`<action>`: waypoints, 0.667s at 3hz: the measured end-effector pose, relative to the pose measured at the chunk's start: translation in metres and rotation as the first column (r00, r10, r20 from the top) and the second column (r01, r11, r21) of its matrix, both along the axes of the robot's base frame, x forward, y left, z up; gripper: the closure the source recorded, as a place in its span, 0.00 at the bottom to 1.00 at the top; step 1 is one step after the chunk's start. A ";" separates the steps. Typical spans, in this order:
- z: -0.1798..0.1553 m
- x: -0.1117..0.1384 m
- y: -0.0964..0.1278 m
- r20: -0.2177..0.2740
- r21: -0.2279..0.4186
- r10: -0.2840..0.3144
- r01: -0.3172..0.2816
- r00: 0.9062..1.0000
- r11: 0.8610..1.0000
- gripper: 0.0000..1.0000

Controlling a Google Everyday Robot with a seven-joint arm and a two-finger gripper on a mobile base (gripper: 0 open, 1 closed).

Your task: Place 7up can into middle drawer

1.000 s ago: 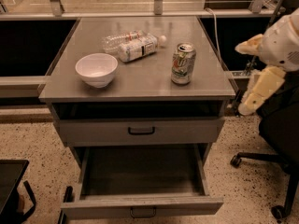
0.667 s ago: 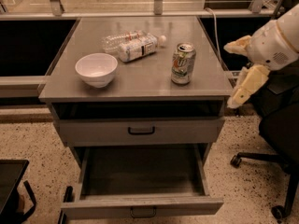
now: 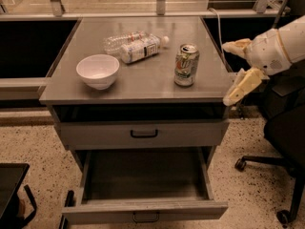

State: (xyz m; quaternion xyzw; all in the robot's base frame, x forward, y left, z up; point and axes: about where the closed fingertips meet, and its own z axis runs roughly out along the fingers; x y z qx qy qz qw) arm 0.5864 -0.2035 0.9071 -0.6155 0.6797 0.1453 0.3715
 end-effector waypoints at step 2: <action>-0.009 0.018 -0.003 0.039 0.114 -0.031 0.027 0.999 0.993 0.00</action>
Offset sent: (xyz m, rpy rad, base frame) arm 0.0137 -0.0035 -0.0064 0.0885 -0.0336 -0.0241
